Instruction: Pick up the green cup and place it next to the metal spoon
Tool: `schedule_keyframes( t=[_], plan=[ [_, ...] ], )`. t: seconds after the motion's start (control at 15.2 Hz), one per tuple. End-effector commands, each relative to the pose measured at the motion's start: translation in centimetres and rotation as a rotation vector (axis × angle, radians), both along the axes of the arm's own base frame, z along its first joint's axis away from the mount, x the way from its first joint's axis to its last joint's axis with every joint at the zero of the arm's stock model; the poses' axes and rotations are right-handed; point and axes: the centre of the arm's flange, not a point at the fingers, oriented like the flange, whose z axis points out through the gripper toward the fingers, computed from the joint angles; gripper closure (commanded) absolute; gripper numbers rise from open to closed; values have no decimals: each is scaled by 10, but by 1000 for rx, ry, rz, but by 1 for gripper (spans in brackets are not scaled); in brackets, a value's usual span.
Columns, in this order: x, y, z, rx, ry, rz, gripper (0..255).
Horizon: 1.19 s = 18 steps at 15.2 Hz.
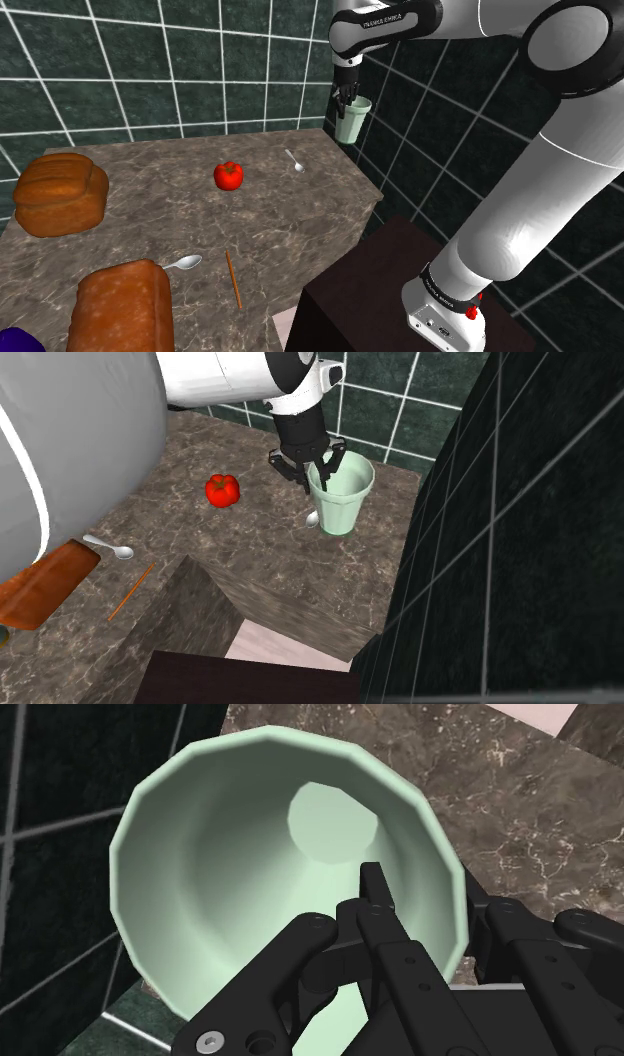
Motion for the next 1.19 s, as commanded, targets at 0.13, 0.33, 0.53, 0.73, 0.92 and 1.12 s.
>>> schedule_keyframes(
  t=[0.13, 0.33, 0.53, 0.73, 0.92, 1.12],
  plan=[
    [-1, 55, 2, 0, -1, -1, 255],
    [0, 95, 2, 0, -1, -1, 255],
    [0, 134, 2, 0, -1, -1, 255],
    [0, 174, 2, 0, -1, -1, 255],
    [0, 214, 3, 0, -1, -1, 255],
    [0, 253, 3, 0, -1, -1, 255]
  ],
)
